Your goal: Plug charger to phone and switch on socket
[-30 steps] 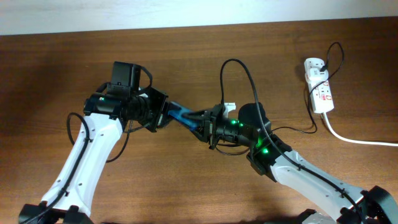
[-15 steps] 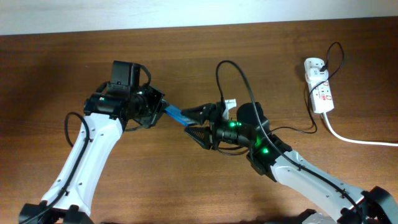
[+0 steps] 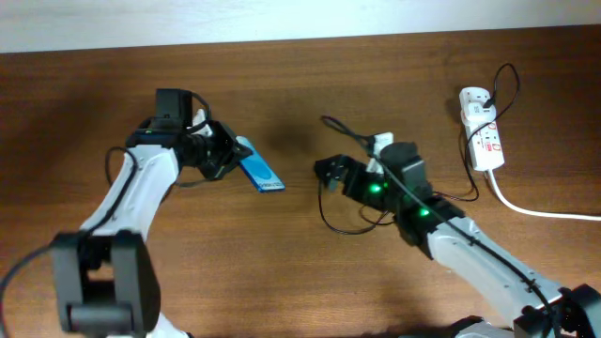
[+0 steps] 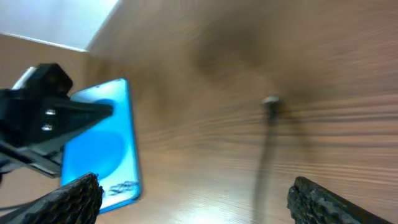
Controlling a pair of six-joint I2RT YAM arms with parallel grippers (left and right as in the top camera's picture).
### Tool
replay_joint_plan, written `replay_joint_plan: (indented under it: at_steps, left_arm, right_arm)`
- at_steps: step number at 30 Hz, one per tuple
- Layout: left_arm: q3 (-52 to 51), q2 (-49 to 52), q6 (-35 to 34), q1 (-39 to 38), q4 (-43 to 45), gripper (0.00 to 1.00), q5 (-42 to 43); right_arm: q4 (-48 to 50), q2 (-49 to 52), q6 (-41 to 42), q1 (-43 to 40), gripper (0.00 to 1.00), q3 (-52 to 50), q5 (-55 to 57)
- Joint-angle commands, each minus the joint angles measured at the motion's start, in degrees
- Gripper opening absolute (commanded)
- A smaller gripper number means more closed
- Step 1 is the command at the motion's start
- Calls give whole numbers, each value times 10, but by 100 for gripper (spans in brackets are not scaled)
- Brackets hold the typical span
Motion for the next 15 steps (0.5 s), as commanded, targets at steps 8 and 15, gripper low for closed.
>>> replay_joint_plan:
  at_steps: [8,15]
  left_arm:
    - [0,119,27,2,223,0,490]
    - [0,119,27,2,223,0,509]
  right_arm:
    - [-27,28,-58,-48,97,12,-41]
    - [12,180,-101,11,73,48,13]
